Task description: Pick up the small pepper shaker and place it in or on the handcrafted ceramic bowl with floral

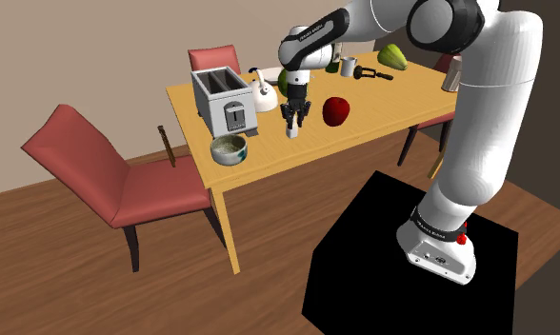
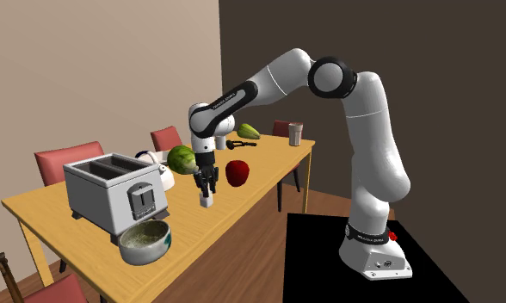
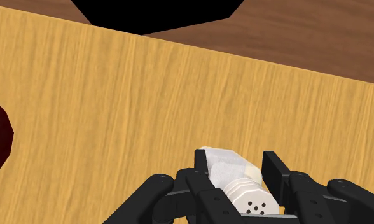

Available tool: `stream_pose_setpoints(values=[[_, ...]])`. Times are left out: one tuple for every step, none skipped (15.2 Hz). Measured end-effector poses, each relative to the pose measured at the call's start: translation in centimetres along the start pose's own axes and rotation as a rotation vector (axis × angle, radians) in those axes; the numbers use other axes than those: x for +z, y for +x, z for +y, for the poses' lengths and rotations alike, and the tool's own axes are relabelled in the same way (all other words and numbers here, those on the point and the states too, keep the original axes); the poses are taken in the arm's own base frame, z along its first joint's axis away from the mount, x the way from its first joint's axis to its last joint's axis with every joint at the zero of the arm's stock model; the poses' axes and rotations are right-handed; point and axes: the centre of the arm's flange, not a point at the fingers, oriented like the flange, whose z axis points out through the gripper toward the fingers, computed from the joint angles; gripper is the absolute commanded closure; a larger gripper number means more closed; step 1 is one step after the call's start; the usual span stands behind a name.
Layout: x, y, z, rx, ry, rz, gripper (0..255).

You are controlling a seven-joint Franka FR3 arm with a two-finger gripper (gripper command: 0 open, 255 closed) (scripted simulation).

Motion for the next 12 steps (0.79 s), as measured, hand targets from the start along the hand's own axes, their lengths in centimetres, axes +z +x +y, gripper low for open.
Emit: stream_pose_setpoints(values=[[0.0, 0.0, 0.0, 0.0, 0.0, 0.0, 255], [0.0, 0.0, 0.0, 0.0, 0.0, 0.0, 255], [0.0, 0.0, 0.0, 0.0, 0.0, 0.0, 255], [-0.2, 0.0, 0.0, 0.0, 0.0, 0.0, 255], [-0.7, -0.2, -0.1, 0.0, 0.0, 0.0, 255], [-1.1, -0.3, -0.2, 0.0, 0.0, 0.0, 255], [-1.5, -0.3, -0.3, 0.0, 0.0, 0.0, 255], [-2.0, -0.5, -0.5, 0.0, 0.0, 0.0, 255], [-2.5, -0.5, -0.6, 0.0, 0.0, 0.0, 255], [-3.0, -0.6, -0.5, -0.001, 0.0, 0.0, 255], [-3.5, -0.6, -0.6, 0.0, 0.0, 0.0, 255], [-4.1, -0.9, -0.7, 0.0, 0.0, 0.0, 255]])
